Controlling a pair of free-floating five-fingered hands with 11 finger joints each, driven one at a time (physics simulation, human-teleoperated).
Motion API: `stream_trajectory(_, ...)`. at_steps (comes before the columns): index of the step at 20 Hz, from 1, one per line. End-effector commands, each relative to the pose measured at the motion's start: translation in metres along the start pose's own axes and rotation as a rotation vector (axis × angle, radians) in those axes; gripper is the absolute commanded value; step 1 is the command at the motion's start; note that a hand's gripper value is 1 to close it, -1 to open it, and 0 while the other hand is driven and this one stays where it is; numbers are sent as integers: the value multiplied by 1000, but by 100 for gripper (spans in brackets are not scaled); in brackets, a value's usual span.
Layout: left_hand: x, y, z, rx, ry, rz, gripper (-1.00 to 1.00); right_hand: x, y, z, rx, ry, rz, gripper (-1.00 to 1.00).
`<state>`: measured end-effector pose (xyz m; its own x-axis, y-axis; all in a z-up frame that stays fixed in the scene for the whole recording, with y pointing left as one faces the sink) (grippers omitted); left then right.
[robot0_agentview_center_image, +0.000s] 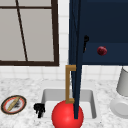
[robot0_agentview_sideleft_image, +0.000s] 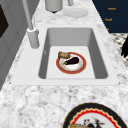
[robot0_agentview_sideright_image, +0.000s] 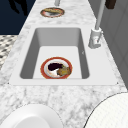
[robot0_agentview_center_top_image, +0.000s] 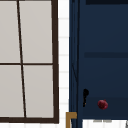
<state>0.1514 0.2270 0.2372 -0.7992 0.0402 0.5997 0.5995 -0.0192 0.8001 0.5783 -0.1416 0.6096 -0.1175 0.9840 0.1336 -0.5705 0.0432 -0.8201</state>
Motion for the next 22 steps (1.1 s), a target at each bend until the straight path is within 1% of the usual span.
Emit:
stream_trajectory(1, 0, 0, 0, 0, 0, 0, 0, -6, 20, 1, -31, -15, 15, 100)
stream_trajectory(3, 0, 0, 0, 0, 0, 0, 0, -2, 20, -5, -45, -1, 20, 100)
stream_trajectory(4, 0, 0, 0, 0, 0, 0, 0, -3, 19, -6, -65, -4, 11, 100)
stream_trajectory(9, 0, 0, 0, 0, 0, 0, 0, -18, 5, 7, -159, -11, -19, 100)
stream_trajectory(12, 0, 0, 0, 0, 0, 0, 0, -32, 4, 22, -153, -17, -42, 100)
stream_trajectory(16, 0, 0, 0, 0, 0, 0, 0, -51, 14, 50, -155, -38, -52, 100)
stream_trajectory(18, 0, 0, 0, 0, 0, 0, 0, -57, 17, 68, -153, -32, -59, 100)
stream_trajectory(19, 0, 0, 0, 0, 0, 0, 0, -58, 19, 77, -137, -33, -69, 100)
stream_trajectory(22, 0, 0, 0, 0, 0, 0, 0, -67, 28, 99, -123, -28, -69, 100)
